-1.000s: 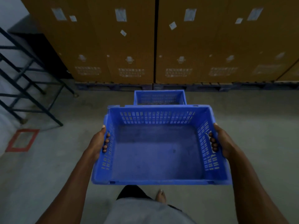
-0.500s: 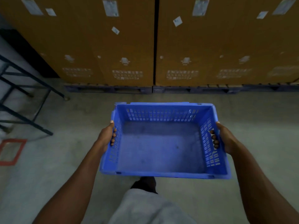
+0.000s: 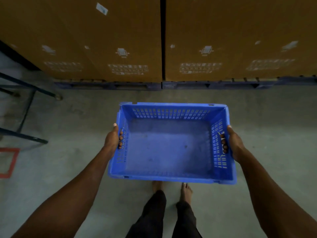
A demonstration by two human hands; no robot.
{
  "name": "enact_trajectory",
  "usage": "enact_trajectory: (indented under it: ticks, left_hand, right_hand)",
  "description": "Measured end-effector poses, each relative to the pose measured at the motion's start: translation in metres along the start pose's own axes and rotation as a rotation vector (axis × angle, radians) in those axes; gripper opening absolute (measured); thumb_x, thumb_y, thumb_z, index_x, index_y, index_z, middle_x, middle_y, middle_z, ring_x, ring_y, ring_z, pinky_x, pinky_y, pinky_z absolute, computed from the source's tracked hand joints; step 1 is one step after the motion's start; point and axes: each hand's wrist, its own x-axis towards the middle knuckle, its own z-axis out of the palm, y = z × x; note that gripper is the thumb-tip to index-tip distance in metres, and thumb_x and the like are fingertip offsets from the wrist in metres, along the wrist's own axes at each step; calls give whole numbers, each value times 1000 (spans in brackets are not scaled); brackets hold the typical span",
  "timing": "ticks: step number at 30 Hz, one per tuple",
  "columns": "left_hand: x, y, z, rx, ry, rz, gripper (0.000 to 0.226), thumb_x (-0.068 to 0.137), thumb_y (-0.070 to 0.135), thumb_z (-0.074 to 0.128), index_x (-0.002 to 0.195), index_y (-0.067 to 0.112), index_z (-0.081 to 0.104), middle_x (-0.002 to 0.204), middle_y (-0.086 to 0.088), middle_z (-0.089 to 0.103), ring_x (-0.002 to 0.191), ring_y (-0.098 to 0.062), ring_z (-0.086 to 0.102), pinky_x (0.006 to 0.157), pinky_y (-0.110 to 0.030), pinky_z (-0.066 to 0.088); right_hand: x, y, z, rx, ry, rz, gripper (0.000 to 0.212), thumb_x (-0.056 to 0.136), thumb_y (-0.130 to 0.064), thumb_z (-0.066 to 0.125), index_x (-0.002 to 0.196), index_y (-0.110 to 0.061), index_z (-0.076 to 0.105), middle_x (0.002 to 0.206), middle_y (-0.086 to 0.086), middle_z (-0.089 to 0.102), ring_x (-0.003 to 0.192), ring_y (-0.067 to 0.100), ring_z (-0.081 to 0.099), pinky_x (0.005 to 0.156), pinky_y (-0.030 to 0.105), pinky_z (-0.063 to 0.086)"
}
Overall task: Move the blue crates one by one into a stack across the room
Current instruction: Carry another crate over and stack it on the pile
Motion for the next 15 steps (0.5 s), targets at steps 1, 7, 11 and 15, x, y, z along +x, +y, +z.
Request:
enact_trajectory:
  ticks: [1, 7, 11, 15]
  left_hand:
    - [8, 1, 5, 0, 9, 0, 57, 103, 64, 28, 73, 19, 48, 58, 1, 39, 33, -12, 31, 37, -20, 26]
    - [41, -2, 25, -22, 16, -22, 60, 102, 65, 29, 72, 17, 48, 59, 1, 40, 36, -12, 33, 37, -20, 30]
    - [55, -4, 30, -25, 30, -26, 60, 103, 65, 27, 71, 18, 49, 57, 1, 41, 36, -13, 33, 37, -21, 29]
    - [62, -7, 28, 12, 47, -18, 61, 101, 67, 27, 71, 19, 50, 52, 5, 41, 38, -14, 29, 43, -24, 25]
  right_hand:
    - [9, -2, 1, 3, 0, 3, 57, 93, -71, 40, 78, -17, 51, 58, 2, 41, 42, 16, 31, 38, 23, 28]
    - [50, -13, 9, 1, 14, -23, 58, 91, -72, 41, 76, -18, 54, 57, 2, 42, 41, 16, 33, 39, 25, 29]
    - [63, -13, 14, 3, 9, -8, 58, 88, -74, 41, 74, -19, 54, 56, 0, 42, 42, 16, 32, 39, 24, 28]
    - [64, -13, 16, 13, 9, 7, 57, 93, -71, 40, 72, -19, 51, 51, -2, 40, 38, 14, 29, 36, 21, 26]
